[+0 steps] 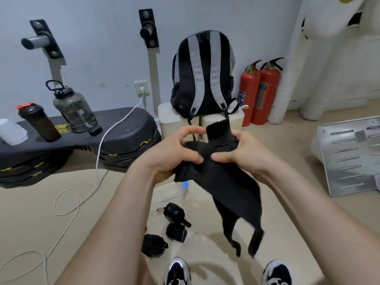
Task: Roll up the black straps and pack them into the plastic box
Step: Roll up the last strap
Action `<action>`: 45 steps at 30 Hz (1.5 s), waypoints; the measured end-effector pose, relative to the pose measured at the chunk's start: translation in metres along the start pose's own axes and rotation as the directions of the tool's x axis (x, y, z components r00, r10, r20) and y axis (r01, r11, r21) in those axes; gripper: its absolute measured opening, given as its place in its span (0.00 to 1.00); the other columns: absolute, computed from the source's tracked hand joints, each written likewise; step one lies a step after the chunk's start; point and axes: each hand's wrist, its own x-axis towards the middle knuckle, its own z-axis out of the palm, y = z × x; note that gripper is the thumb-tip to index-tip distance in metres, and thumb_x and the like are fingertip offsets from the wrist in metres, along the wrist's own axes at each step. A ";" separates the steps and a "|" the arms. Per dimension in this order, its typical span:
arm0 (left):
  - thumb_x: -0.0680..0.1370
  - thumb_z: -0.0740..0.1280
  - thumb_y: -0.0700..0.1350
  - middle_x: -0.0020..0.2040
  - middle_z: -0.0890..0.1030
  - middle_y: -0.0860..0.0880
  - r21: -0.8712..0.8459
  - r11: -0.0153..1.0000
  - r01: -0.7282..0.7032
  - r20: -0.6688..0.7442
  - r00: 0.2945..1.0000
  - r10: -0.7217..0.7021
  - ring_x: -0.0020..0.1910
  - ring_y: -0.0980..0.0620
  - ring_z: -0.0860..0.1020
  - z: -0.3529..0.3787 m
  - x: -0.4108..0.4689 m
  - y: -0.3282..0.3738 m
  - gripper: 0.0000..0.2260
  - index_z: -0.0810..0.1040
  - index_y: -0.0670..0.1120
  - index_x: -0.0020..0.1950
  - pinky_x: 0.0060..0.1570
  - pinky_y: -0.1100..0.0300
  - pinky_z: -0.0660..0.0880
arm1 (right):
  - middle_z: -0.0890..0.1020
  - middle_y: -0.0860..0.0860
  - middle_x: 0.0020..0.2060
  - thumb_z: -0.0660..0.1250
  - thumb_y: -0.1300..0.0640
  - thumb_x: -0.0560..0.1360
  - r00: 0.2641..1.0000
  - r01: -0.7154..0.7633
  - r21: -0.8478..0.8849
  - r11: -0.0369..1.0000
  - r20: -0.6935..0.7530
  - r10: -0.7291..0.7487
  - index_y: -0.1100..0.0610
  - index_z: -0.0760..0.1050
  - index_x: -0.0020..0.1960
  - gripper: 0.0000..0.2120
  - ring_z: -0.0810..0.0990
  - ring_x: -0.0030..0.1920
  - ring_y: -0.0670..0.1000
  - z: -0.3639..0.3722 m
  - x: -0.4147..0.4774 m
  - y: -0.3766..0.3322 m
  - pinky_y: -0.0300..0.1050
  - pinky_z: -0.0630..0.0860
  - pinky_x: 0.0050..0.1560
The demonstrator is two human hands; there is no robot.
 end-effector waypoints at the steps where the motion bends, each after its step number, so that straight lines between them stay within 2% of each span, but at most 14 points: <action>1: 0.65 0.66 0.29 0.49 0.80 0.40 0.041 0.999 0.024 0.012 1.000 -0.025 0.47 0.43 0.79 -0.006 -0.002 0.000 0.29 0.78 0.50 0.62 0.45 0.52 0.79 | 0.87 0.53 0.45 0.77 0.69 0.68 1.000 0.009 -0.022 1.000 -0.025 -0.010 0.57 0.80 0.55 0.18 0.86 0.47 0.53 -0.007 0.001 -0.001 0.49 0.82 0.50; 7: 0.78 0.60 0.25 0.49 0.86 0.45 0.314 0.949 -0.022 0.021 1.000 0.016 0.50 0.48 0.84 -0.025 -0.012 -0.004 0.22 0.82 0.47 0.58 0.49 0.56 0.80 | 0.87 0.51 0.45 0.76 0.68 0.70 0.998 0.036 -0.138 0.990 -0.047 -0.043 0.55 0.81 0.54 0.16 0.86 0.46 0.50 -0.031 -0.002 0.000 0.47 0.81 0.52; 10: 0.78 0.63 0.29 0.41 0.86 0.53 0.449 0.887 -0.111 -0.224 0.947 0.232 0.46 0.51 0.84 -0.022 -0.010 -0.003 0.19 0.84 0.54 0.47 0.48 0.55 0.79 | 0.86 0.48 0.46 0.76 0.63 0.72 0.992 0.028 -0.184 0.982 -0.118 -0.051 0.54 0.81 0.54 0.12 0.85 0.47 0.48 -0.026 0.002 0.006 0.45 0.80 0.51; 14: 0.77 0.64 0.33 0.43 0.82 0.58 0.626 0.758 -0.186 -0.385 0.771 0.507 0.48 0.54 0.79 -0.008 -0.007 0.003 0.16 0.82 0.54 0.48 0.53 0.58 0.75 | 0.85 0.54 0.43 0.72 0.56 0.74 0.918 -0.076 -0.256 0.964 -0.394 -0.032 0.54 0.81 0.47 0.03 0.84 0.48 0.57 -0.031 0.021 0.025 0.57 0.80 0.52; 17: 0.76 0.64 0.35 0.46 0.82 0.54 0.611 0.780 -0.136 -0.622 0.526 0.580 0.49 0.55 0.78 -0.016 -0.013 0.014 0.15 0.84 0.48 0.56 0.52 0.65 0.71 | 0.79 0.56 0.38 0.68 0.58 0.74 0.788 -0.324 -0.357 0.876 -0.615 0.041 0.56 0.73 0.38 0.07 0.80 0.45 0.61 -0.055 0.024 0.037 0.50 0.75 0.43; 20: 0.75 0.63 0.36 0.47 0.82 0.53 0.568 0.805 -0.173 -0.714 0.383 0.586 0.49 0.55 0.80 -0.029 -0.019 0.021 0.14 0.84 0.47 0.56 0.52 0.65 0.74 | 0.79 0.60 0.50 0.70 0.59 0.73 0.808 -0.482 -0.348 0.804 -0.532 0.254 0.60 0.73 0.56 0.13 0.78 0.48 0.61 -0.063 0.019 0.055 0.51 0.76 0.41; 22: 0.75 0.63 0.34 0.45 0.83 0.55 0.496 0.828 -0.260 -0.670 0.492 0.556 0.45 0.59 0.80 -0.025 -0.016 0.021 0.15 0.83 0.51 0.51 0.48 0.65 0.77 | 0.76 0.58 0.52 0.70 0.62 0.74 0.845 -0.478 -0.232 0.847 -0.384 0.372 0.49 0.67 0.67 0.25 0.77 0.45 0.58 -0.056 0.016 0.060 0.46 0.73 0.33; 27: 0.76 0.63 0.28 0.42 0.84 0.54 0.228 0.901 -0.368 -0.398 0.810 0.432 0.42 0.58 0.81 0.011 -0.012 0.019 0.19 0.82 0.52 0.46 0.40 0.66 0.77 | 0.78 0.54 0.41 0.58 0.67 0.77 0.875 -0.483 -0.072 0.873 -0.018 0.483 0.55 0.80 0.42 0.15 0.70 0.34 0.49 -0.017 0.012 0.053 0.35 0.63 0.19; 31: 0.70 0.66 0.32 0.43 0.86 0.52 0.273 0.894 -0.354 0.109 0.935 0.337 0.42 0.59 0.82 0.040 -0.019 0.010 0.14 0.86 0.49 0.44 0.44 0.66 0.78 | 0.81 0.55 0.41 0.64 0.62 0.76 0.876 -0.481 0.395 0.783 0.170 0.452 0.58 0.78 0.47 0.04 0.78 0.39 0.52 0.001 0.018 0.048 0.42 0.80 0.36; 33: 0.68 0.68 0.37 0.47 0.87 0.51 0.508 0.788 -0.347 0.307 0.928 0.211 0.47 0.56 0.83 0.050 -0.023 0.001 0.14 0.87 0.49 0.48 0.53 0.61 0.79 | 0.78 0.60 0.49 0.64 0.51 0.76 0.892 -0.452 0.565 0.690 0.286 0.350 0.63 0.76 0.53 0.15 0.78 0.50 0.58 -0.003 0.021 0.041 0.51 0.77 0.57; 36: 0.71 0.69 0.37 0.49 0.86 0.53 0.670 0.668 -0.325 0.375 0.924 0.074 0.49 0.54 0.82 0.057 -0.024 -0.008 0.14 0.87 0.49 0.52 0.56 0.56 0.78 | 0.80 0.61 0.56 0.66 0.36 0.73 0.913 -0.396 0.556 0.731 0.322 0.250 0.68 0.76 0.62 0.36 0.78 0.60 0.60 -0.006 0.024 0.033 0.56 0.74 0.64; 40: 0.73 0.70 0.37 0.51 0.86 0.54 0.699 0.614 -0.367 0.540 0.833 -0.117 0.45 0.61 0.80 0.069 -0.026 -0.012 0.13 0.86 0.48 0.55 0.52 0.66 0.77 | 0.86 0.60 0.48 0.73 0.61 0.74 0.979 -0.168 0.453 0.876 -0.030 0.204 0.63 0.81 0.56 0.11 0.86 0.45 0.56 0.004 0.025 0.028 0.49 0.82 0.42; 42: 0.75 0.69 0.37 0.53 0.85 0.52 0.721 0.555 -0.415 0.610 0.761 -0.224 0.39 0.63 0.76 0.076 -0.026 -0.016 0.14 0.85 0.47 0.59 0.43 0.76 0.70 | 0.87 0.59 0.45 0.71 0.63 0.76 0.979 -0.105 0.452 0.886 -0.111 0.172 0.63 0.81 0.55 0.09 0.87 0.42 0.55 0.002 0.027 0.028 0.47 0.82 0.38; 45: 0.76 0.68 0.38 0.46 0.83 0.51 0.728 0.585 -0.359 0.635 0.675 -0.376 0.36 0.64 0.74 0.067 -0.025 -0.016 0.13 0.84 0.45 0.60 0.41 0.72 0.71 | 0.87 0.58 0.45 0.71 0.62 0.77 0.984 -0.045 0.445 0.894 -0.133 0.116 0.62 0.81 0.55 0.08 0.87 0.44 0.56 0.000 0.025 0.025 0.47 0.82 0.40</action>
